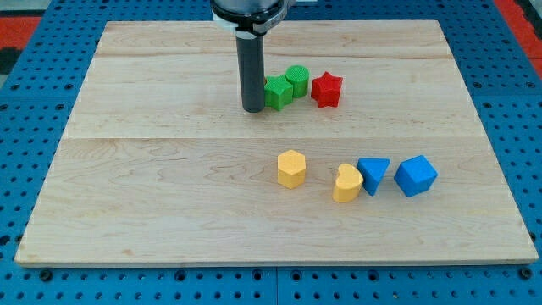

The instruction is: Move the yellow heart to the bottom of the green circle

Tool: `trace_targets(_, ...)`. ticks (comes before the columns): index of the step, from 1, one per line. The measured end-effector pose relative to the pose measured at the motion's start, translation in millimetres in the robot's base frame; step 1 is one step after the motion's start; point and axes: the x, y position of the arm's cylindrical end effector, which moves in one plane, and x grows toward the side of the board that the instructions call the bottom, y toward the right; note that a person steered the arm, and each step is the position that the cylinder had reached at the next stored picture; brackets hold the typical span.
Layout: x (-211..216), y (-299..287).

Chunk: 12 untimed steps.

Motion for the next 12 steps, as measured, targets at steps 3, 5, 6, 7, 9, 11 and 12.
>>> trace_targets(3, 58, -7)
trace_targets(5, 145, -47)
trace_targets(6, 195, -20)
trace_targets(7, 203, 62)
trace_targets(9, 186, 138)
trace_targets(11, 159, 142)
trace_targets(12, 141, 160)
